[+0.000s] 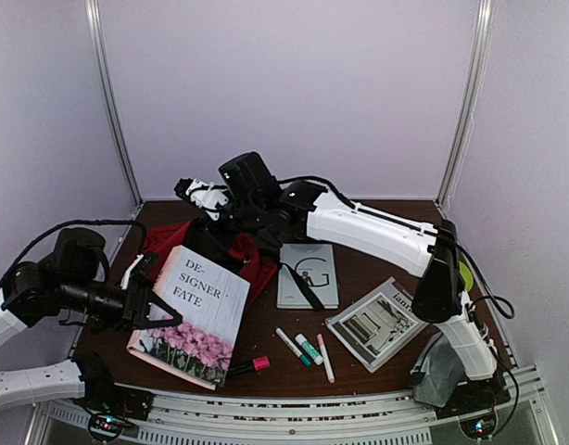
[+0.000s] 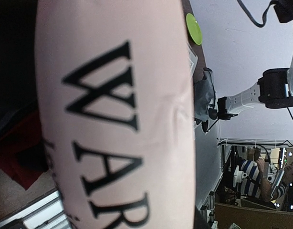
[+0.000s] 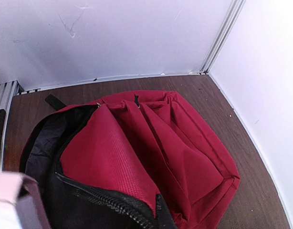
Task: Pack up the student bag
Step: Pick up the largest pocket of the bag from the student bag, then place the book in the largest pocket of the bag, then move the book to the largest pocket of the bag.
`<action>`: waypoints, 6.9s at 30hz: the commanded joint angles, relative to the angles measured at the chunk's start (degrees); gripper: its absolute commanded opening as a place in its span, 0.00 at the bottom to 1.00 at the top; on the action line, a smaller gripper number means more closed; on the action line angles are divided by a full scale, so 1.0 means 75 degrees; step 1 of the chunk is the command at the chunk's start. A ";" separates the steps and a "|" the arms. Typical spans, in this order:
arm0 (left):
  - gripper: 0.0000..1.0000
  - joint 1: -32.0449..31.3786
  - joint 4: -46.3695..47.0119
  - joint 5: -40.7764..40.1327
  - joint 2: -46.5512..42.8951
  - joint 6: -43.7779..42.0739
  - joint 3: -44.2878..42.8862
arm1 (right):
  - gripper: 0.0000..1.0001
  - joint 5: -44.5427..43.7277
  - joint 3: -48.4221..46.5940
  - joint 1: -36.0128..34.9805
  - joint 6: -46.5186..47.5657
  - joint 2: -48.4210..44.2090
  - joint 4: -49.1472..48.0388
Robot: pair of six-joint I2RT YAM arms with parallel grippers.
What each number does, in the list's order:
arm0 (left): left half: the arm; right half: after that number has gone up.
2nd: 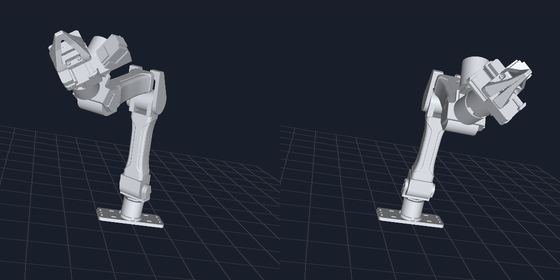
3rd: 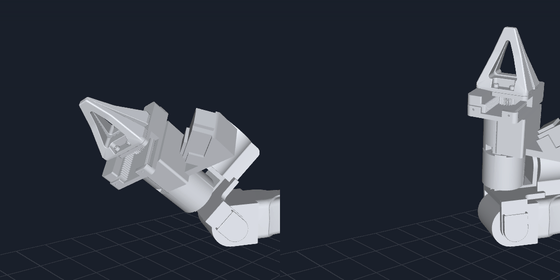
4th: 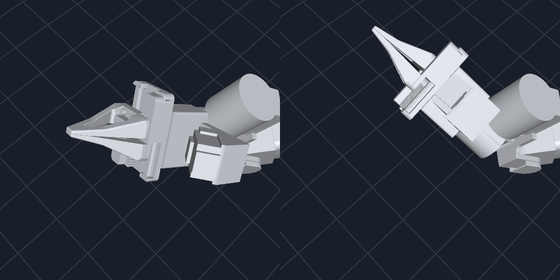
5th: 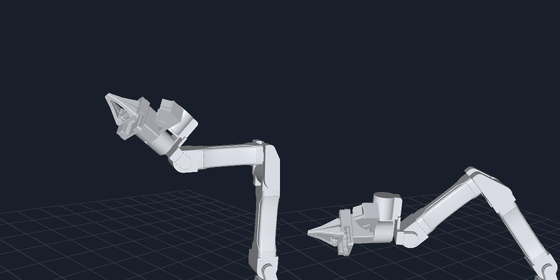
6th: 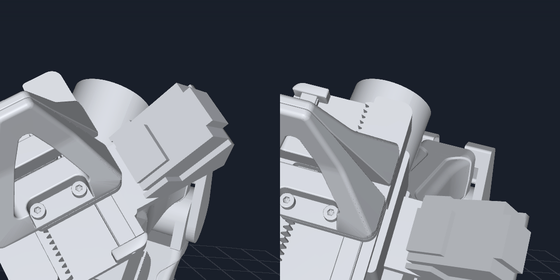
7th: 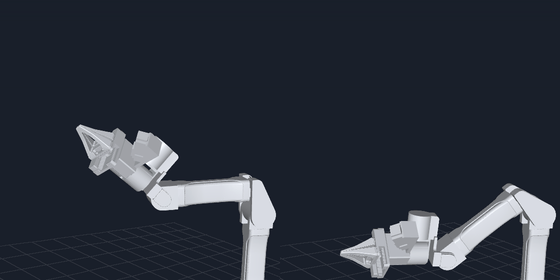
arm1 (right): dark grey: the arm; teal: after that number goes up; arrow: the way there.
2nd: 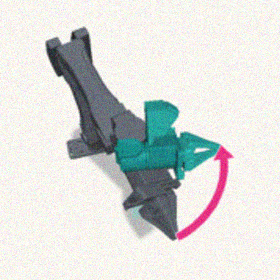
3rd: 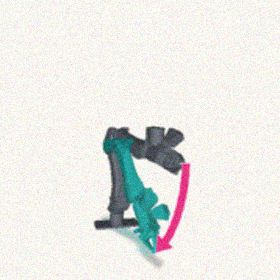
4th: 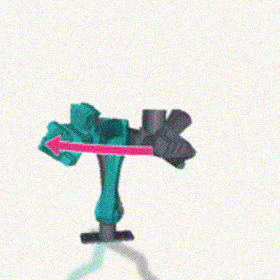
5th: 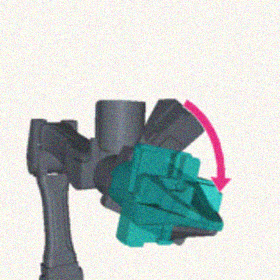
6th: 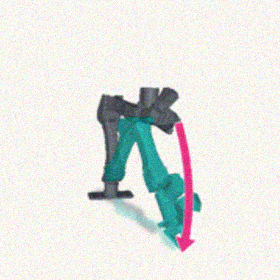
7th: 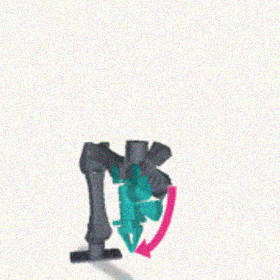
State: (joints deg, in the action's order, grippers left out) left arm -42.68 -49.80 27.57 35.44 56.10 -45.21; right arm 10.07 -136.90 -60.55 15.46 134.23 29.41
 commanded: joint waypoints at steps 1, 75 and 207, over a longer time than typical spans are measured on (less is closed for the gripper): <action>0.20 0.0050 0.2830 0.0759 0.0374 0.0324 0.0826 | 0.00 -0.0083 -0.0274 0.0034 -0.0172 -0.0752 -0.0587; 0.68 0.4347 0.1097 -0.0541 0.4281 -0.3821 -0.0295 | 0.00 0.1548 0.1825 0.0183 0.0816 -0.1881 -0.0247; 0.34 -0.2327 0.5167 -0.6261 -0.0278 -0.2310 0.3308 | 0.32 0.2517 0.4111 0.0809 0.1265 -0.3253 0.0424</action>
State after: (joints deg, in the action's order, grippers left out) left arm -59.31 8.45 -15.99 44.31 39.11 -17.26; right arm 32.03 -110.98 -55.79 24.62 114.83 32.49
